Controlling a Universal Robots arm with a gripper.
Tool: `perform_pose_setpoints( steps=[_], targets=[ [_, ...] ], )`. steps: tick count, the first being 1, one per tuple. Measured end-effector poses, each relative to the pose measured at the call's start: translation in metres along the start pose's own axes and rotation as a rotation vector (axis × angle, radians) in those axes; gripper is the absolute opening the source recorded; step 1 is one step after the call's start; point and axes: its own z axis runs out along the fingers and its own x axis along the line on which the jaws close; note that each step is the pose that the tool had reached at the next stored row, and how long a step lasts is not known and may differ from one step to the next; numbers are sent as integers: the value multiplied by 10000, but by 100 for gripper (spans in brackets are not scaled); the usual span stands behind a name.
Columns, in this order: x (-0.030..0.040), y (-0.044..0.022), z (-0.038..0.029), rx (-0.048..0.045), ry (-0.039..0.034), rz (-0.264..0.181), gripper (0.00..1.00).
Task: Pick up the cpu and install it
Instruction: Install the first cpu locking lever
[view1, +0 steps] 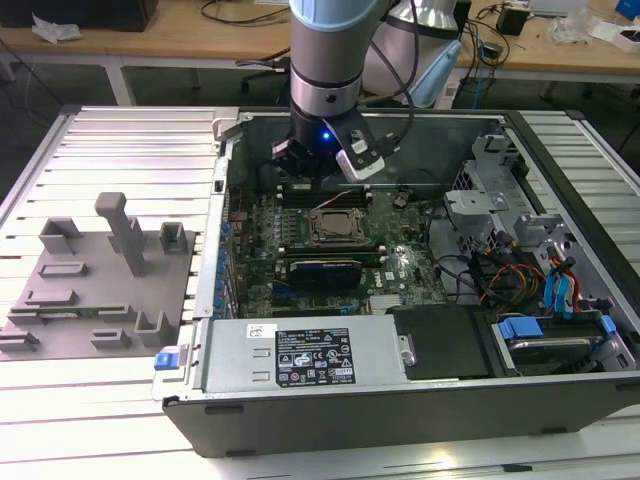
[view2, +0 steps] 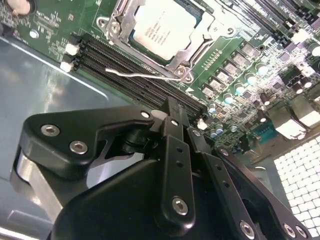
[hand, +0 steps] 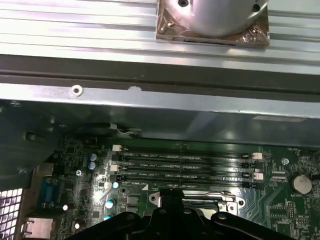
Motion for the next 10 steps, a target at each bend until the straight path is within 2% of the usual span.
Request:
perform_pose_setpoints(
  steps=[3,6,10],
  targets=[
    [0,-4,17,52,-89,376,11],
    [1,-14,60,96,-252,1066,11],
    [-13,-23,98,109,-352,1505,11]
  ],
)
